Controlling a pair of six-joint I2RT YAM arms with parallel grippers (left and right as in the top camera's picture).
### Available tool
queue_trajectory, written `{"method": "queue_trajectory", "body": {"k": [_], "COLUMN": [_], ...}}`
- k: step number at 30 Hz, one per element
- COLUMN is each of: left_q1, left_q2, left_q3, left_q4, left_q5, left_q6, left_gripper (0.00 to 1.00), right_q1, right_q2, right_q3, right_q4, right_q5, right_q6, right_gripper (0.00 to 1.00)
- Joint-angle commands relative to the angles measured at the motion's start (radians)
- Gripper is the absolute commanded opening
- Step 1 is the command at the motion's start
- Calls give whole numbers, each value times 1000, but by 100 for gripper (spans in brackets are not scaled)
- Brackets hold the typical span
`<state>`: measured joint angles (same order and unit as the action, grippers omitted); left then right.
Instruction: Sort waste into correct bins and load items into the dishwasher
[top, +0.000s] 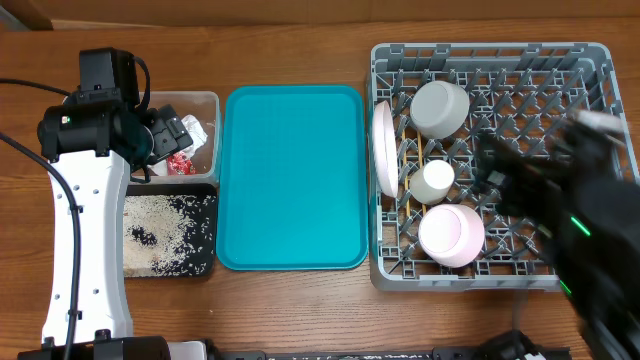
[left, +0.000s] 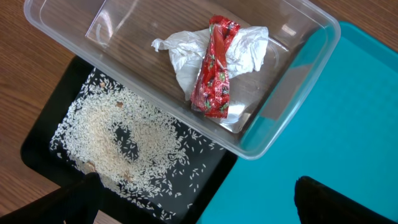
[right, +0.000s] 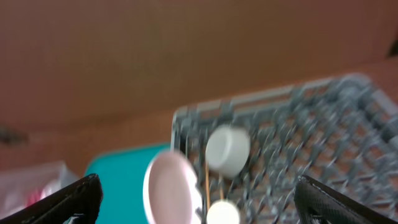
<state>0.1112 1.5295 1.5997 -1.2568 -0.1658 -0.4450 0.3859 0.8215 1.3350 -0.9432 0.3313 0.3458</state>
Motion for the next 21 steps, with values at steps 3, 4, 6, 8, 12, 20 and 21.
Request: {"method": "queue_trajectory", "body": {"k": [3, 4, 6, 8, 12, 20, 21], "left_q1": [-7, -7, -7, -7, -7, -7, -7], "left_q2": [-9, -9, -9, -9, -9, -9, -9], "left_q3": [11, 11, 11, 11, 11, 11, 11], "left_q4": [4, 4, 4, 4, 4, 4, 4], "left_q5": [-9, -9, -9, -9, -9, -9, -9], "left_q6": [11, 11, 11, 11, 11, 11, 11], "left_gripper": [100, 100, 100, 100, 100, 100, 100], "right_q1": [-109, -131, -163, -180, -199, -218, -225], "right_q2": [-208, -249, -320, -389, -513, -677, -692], "right_q3": [-43, -71, -123, -178, -319, -672, -721], "right_q4": [73, 111, 158, 173, 299, 805, 866], "right_q5": [89, 86, 85, 83, 84, -2, -31], "right_q6": [-9, -3, 30, 69, 145, 152, 152], "right_gripper": [100, 100, 100, 100, 100, 100, 100]}}
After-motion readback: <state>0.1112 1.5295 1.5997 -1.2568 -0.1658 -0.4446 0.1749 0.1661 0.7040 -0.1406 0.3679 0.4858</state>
